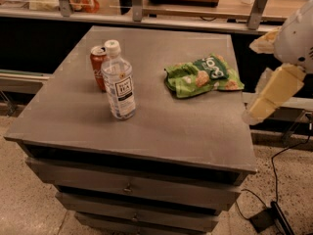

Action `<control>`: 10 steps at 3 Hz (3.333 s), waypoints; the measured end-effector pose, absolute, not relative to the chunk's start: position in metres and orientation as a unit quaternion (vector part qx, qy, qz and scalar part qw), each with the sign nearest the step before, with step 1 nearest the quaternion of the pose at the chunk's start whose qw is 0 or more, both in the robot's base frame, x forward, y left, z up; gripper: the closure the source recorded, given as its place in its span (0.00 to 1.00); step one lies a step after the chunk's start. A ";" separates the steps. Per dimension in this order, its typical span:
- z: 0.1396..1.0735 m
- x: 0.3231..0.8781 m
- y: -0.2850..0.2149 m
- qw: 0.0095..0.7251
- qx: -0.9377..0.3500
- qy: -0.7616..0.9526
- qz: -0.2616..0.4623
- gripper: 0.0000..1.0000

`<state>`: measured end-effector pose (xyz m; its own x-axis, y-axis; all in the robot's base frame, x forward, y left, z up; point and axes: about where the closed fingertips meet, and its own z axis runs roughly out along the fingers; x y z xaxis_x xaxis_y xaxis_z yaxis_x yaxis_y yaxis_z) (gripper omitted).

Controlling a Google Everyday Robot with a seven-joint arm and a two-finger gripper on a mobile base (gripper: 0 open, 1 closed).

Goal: Knock blue plastic bottle over

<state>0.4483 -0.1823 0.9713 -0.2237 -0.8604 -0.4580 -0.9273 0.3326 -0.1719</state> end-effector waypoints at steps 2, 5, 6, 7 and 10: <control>0.966 0.460 -0.097 0.355 -0.544 0.729 0.217 0.00; 0.959 0.474 -0.057 0.412 -0.517 0.709 0.244 0.00; 0.952 0.491 -0.030 0.446 -0.506 0.689 0.265 0.00; 0.940 0.505 0.006 0.476 -0.492 0.664 0.300 0.00; 0.923 0.531 0.066 0.542 -0.461 0.628 0.316 0.16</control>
Offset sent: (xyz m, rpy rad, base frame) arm 0.0220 0.1360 -0.0039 0.6043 -0.0673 0.0672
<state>0.5314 0.0655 0.9230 0.0117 -0.2370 -0.9714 -0.9209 0.3760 -0.1028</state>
